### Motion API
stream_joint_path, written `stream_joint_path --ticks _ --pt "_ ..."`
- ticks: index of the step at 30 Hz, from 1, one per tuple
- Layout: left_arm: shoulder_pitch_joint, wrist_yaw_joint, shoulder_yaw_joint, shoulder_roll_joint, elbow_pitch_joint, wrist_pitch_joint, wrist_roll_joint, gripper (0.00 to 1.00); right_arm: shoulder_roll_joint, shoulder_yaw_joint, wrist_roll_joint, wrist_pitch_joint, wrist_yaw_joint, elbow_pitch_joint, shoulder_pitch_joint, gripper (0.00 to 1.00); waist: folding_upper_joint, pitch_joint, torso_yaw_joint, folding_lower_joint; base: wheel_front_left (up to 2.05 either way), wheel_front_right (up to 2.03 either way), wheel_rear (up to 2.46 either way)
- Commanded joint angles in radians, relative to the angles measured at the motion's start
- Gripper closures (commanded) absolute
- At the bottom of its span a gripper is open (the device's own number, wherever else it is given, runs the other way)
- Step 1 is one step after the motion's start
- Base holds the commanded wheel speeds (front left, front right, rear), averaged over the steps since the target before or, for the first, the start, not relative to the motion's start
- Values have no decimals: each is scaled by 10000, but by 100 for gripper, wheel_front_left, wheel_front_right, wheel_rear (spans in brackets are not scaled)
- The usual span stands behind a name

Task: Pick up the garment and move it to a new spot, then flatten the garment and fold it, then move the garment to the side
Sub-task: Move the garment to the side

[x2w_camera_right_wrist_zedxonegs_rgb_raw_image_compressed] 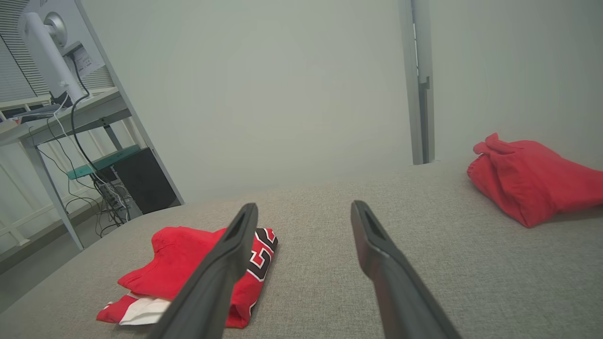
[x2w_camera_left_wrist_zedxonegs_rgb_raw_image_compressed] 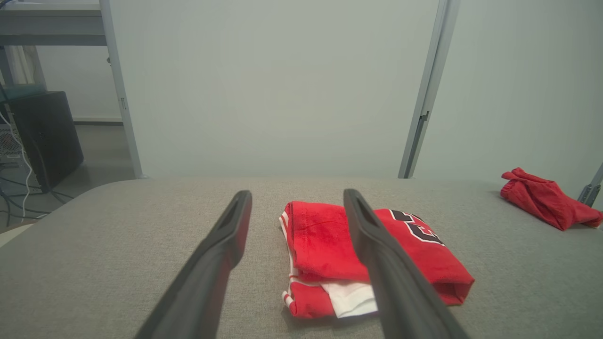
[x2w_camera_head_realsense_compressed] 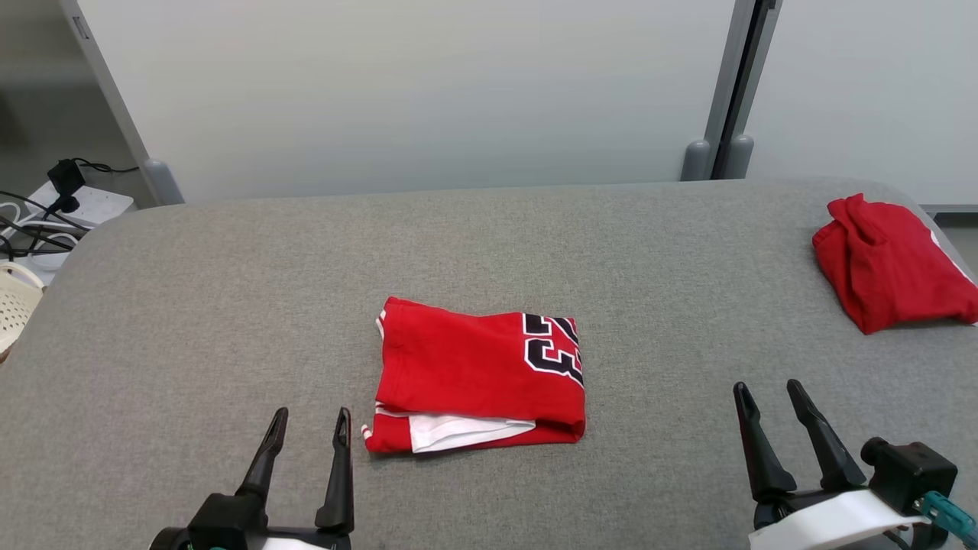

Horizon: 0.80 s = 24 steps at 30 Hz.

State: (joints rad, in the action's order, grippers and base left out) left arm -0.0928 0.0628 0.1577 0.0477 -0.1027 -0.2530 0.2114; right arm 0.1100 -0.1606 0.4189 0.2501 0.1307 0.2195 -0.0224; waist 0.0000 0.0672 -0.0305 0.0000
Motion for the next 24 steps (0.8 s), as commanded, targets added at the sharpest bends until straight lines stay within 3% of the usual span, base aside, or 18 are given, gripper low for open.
stream_joint_path --ticks 1,24 --pt "228 36 -356 26 294 -88 -131 0 141 -136 -123 116 0 -330 -112 0 0 21 32 0 0 0 0" --pt "80 -59 -335 26 259 -88 -166 0 135 -99 -121 116 0 -250 -49 0 0 -37 320 0 0 0 0"
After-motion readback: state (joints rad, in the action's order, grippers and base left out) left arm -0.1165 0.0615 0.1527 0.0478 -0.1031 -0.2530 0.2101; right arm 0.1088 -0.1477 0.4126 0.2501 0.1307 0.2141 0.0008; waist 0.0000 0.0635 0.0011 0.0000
